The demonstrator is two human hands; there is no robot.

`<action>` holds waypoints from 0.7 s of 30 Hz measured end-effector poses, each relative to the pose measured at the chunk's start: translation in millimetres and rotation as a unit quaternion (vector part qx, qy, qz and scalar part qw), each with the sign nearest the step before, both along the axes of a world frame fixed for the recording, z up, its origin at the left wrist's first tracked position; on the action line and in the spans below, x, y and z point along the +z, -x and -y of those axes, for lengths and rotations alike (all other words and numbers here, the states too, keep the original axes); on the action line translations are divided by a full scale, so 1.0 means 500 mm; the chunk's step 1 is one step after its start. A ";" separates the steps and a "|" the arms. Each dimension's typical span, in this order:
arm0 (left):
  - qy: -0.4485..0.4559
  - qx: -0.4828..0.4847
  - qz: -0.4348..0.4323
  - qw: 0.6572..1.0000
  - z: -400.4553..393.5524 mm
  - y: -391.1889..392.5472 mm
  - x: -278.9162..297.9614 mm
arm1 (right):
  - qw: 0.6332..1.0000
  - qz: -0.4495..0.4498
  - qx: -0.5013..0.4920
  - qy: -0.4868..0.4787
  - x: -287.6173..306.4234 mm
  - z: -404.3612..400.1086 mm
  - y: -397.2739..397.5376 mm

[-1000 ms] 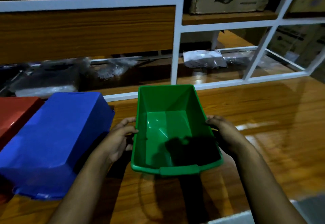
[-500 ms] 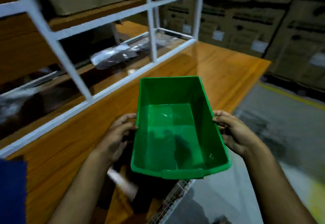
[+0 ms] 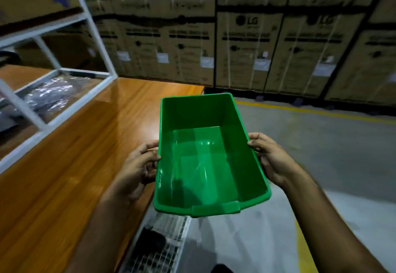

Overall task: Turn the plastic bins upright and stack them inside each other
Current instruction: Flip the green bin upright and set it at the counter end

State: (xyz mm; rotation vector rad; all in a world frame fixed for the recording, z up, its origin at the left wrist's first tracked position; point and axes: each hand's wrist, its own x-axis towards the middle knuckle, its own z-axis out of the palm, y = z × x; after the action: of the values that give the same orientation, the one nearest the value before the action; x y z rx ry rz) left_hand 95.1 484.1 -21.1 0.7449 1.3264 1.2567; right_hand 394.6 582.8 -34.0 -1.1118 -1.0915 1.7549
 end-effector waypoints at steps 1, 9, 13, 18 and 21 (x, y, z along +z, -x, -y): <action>-0.002 -0.004 -0.004 1.000 -0.027 -0.015 0.000 | 1.000 0.003 -0.010 0.002 0.002 -0.021 -0.011; -0.012 -0.013 0.013 1.000 -0.289 -0.053 0.012 | 1.000 0.008 -0.025 -0.005 0.006 -0.281 -0.051; -0.028 -0.007 0.006 1.000 -0.431 -0.027 0.023 | 1.000 0.008 -0.014 -0.018 0.023 -0.452 -0.014; -0.029 0.077 -0.017 0.996 -0.588 0.034 0.032 | 0.999 0.000 0.041 -0.018 0.038 -0.665 0.077; -0.031 0.133 -0.027 0.990 -0.639 0.071 0.039 | 0.997 0.003 0.080 -0.019 0.044 -0.767 0.142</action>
State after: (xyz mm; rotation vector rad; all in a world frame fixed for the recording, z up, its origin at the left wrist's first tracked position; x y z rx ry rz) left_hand 59.5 803.4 -1.7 0.6656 1.4726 1.5033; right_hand 323.6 966.2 -12.0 -1.0307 -1.2415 1.8467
